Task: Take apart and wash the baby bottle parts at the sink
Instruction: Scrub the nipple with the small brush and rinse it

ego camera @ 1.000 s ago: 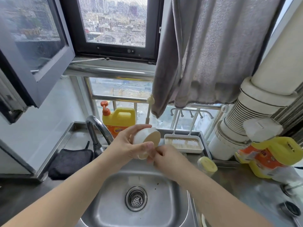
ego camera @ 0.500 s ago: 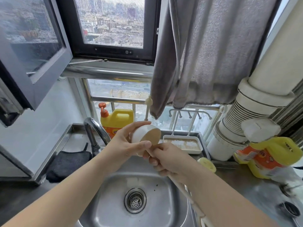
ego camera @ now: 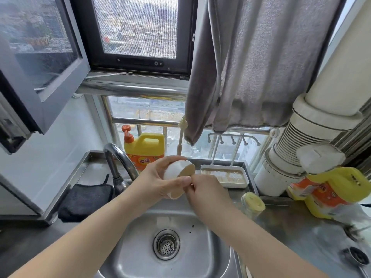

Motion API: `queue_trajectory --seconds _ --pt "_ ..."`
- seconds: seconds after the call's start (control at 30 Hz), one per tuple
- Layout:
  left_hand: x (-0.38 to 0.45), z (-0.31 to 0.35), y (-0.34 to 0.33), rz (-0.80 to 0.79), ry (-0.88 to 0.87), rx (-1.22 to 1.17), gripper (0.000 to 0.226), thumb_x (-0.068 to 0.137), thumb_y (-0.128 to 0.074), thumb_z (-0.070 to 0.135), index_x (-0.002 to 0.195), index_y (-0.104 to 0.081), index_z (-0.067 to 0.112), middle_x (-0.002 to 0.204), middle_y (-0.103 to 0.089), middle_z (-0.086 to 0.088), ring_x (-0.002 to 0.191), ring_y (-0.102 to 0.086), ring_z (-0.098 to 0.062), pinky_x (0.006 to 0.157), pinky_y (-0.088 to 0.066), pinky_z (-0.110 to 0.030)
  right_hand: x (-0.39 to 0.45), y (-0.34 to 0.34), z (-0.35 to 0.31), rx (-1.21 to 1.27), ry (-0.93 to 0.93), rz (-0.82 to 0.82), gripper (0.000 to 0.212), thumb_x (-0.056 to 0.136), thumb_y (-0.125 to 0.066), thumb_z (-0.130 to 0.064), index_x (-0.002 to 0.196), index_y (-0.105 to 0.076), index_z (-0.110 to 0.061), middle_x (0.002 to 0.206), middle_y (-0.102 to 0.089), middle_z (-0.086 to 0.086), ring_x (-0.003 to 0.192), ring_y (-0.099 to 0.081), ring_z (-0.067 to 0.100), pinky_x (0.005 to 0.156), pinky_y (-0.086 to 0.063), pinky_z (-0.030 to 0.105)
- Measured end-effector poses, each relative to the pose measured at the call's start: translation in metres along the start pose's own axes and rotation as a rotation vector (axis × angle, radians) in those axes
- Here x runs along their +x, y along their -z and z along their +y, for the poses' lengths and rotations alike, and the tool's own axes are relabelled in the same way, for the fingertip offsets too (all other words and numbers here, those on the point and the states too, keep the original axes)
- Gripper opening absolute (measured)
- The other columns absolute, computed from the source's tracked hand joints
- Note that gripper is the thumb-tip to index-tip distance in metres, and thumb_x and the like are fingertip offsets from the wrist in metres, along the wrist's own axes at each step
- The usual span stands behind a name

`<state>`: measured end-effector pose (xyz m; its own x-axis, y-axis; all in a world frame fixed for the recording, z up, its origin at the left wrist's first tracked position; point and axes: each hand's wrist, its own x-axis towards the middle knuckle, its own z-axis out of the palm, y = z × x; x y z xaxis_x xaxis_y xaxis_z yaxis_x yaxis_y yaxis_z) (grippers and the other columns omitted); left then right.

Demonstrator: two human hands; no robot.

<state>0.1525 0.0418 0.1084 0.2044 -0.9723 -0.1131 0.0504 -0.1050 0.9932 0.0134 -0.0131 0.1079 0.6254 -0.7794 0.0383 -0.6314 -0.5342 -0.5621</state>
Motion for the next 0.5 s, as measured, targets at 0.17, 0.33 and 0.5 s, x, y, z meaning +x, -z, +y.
queue_trajectory --seconds 0.17,0.33,0.5 --pt "0.003 0.001 0.006 -0.036 0.044 0.068 0.055 0.051 -0.085 0.042 0.104 -0.071 0.035 0.100 -0.070 0.001 0.083 -0.070 -0.018 0.066 -0.058 -0.037 0.002 0.005 -0.002 -0.275 0.135 -0.041 0.030 0.101 -0.031 -0.018 0.113 -0.058 -0.015 0.104 -0.063 0.012 0.094 -0.060 0.032 0.070 -0.042 0.033" --pt "0.002 0.012 0.014 -0.097 0.238 0.050 0.043 0.070 -0.070 0.045 0.109 -0.065 0.027 0.100 -0.072 -0.007 0.086 -0.071 -0.022 0.071 -0.059 -0.042 -0.003 0.011 0.000 -0.606 0.235 0.021 0.025 0.059 -0.086 -0.018 0.072 -0.064 -0.018 0.064 -0.060 0.000 0.050 -0.061 0.020 0.044 -0.031 0.023" --pt "0.002 0.014 0.017 -0.138 0.217 0.107 0.049 0.067 -0.076 0.033 0.113 -0.060 0.035 0.113 -0.063 -0.005 0.096 -0.067 -0.022 0.077 -0.059 -0.043 -0.002 0.011 0.009 -0.401 0.187 0.031 0.024 0.096 -0.050 -0.038 0.094 -0.059 -0.016 0.095 -0.064 0.005 0.085 -0.061 0.027 0.063 -0.035 0.031"
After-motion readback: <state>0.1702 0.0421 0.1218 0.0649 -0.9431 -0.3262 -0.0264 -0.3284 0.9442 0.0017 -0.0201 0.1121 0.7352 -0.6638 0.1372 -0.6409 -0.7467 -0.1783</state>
